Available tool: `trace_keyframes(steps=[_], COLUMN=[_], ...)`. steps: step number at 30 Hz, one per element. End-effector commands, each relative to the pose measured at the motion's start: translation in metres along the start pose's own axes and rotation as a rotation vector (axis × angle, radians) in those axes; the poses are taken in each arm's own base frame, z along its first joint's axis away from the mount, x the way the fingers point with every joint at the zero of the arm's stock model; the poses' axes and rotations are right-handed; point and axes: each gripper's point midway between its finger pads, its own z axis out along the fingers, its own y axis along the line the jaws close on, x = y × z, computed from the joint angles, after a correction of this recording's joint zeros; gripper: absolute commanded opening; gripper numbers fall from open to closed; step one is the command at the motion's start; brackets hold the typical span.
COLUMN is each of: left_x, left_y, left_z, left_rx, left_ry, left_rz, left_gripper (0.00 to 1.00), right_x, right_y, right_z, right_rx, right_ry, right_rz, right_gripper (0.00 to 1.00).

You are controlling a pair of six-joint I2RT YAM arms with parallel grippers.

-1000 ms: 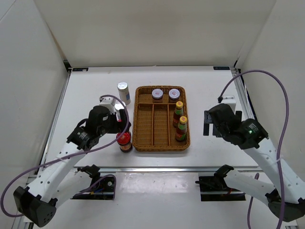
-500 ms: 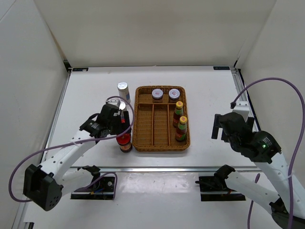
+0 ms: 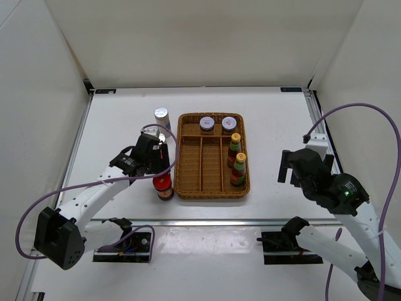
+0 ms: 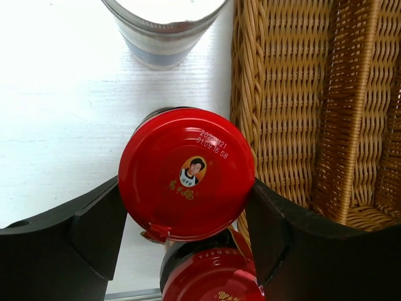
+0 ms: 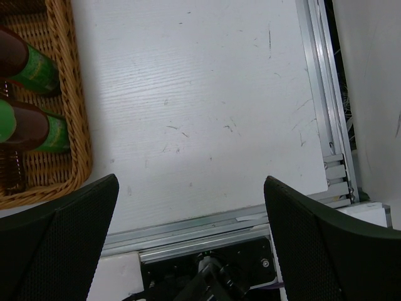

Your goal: Organize the condiment bottles

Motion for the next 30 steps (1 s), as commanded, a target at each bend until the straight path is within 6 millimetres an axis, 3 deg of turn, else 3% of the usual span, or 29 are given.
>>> trace_keyframes(steps=[1, 3, 12, 17, 23, 27, 30], left_x=[-0.057, -0.071, -0.118, -0.134, -0.151, -0.167, -0.168], left_y=[-0.019, -0.025, -0.048, -0.077, -0.12, -0.15, -0.166], left_z=[-0.023, -0.035, -0.077, -0.087, -0.08, -0.066, -0.054], left_rx=[0.055, 0.074, 0.124, 0.174, 0.219, 0.258, 0.287], left_ry=[-0.175, -0.222, -0.369, -0.39, -0.4, -0.43, -0.424], left_rz=[-0.022, -0.028, -0.002, 0.03, 0.06, 0.069, 0.078], left_gripper=[0.36, 0.3, 0.28, 0.27, 0.27, 0.27, 0.27], right_x=[-0.01, -0.007, -0.008, -0.008, -0.01, -0.009, -0.009], right_y=[-0.001, -0.001, 0.001, 0.001, 0.002, 0.005, 0.005], right_z=[0.0, 0.002, 0.002, 0.002, 0.002, 0.003, 0.003], right_rx=[0.009, 0.013, 0.001, 0.001, -0.003, -0.007, -0.007], right_ry=[-0.049, -0.043, -0.044, -0.044, -0.051, -0.04, -0.04], right_rz=[0.04, 0.025, 0.03, 0.03, 0.027, 0.021, 0.021], right_gripper=[1.0, 1.0, 1.0, 1.0, 1.0, 1.0, 1.0])
